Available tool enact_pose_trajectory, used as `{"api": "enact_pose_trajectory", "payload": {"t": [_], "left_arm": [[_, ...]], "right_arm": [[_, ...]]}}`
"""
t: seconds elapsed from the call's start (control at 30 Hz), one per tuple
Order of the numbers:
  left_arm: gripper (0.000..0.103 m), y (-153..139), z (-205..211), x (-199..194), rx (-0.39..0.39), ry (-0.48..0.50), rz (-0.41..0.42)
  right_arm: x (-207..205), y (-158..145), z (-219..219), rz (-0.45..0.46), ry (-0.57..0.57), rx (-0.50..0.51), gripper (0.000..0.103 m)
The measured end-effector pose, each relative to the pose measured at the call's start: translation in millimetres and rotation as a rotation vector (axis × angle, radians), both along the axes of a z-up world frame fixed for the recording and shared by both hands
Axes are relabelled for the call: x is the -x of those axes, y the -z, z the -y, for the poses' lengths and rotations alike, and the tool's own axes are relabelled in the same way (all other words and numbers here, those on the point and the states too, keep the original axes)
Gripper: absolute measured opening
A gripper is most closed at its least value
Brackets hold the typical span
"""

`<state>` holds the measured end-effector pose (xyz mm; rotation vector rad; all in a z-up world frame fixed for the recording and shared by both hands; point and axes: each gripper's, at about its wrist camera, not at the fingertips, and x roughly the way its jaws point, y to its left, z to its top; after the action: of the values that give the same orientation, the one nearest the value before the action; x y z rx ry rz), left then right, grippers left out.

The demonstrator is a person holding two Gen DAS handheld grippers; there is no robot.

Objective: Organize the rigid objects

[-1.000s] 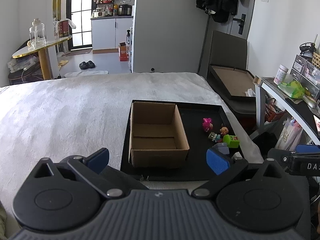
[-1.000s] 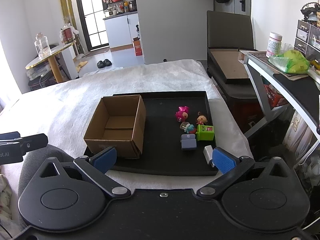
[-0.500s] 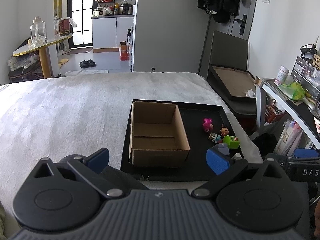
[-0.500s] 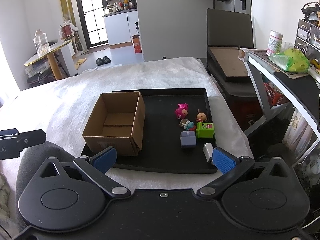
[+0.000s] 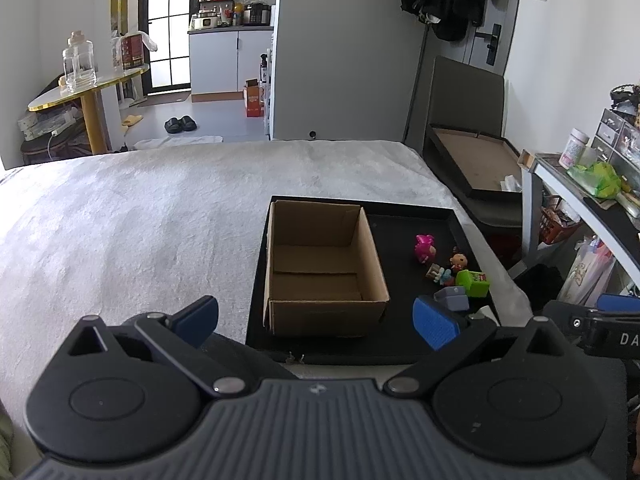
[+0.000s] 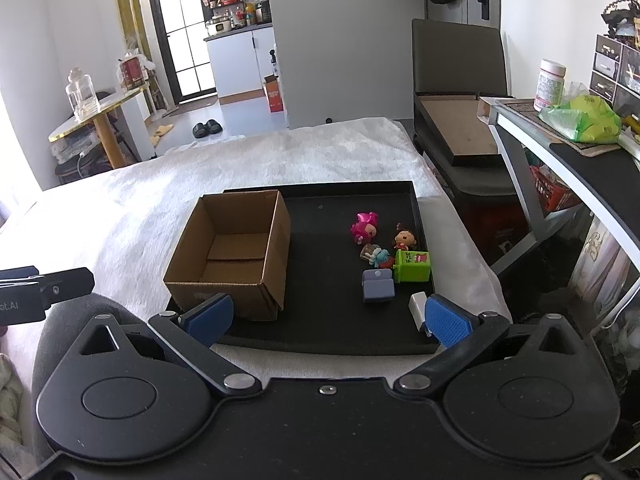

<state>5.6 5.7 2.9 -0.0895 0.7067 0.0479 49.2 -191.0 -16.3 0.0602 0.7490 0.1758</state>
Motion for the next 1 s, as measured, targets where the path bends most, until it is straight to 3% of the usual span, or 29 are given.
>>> {"api": "enact_pose_trajectory", "payload": {"t": [0.67, 1.0], "left_arm": [[0.102, 22, 22, -51, -0.098, 0.012, -0.067], [0.102, 39, 49, -84, -0.148, 0.069, -0.108]], "right_arm": [[-36, 40, 23, -0.068, 0.057, -0.01, 0.103], [-56, 69, 44, -0.104, 0.097, -0.024, 0.087]]}}
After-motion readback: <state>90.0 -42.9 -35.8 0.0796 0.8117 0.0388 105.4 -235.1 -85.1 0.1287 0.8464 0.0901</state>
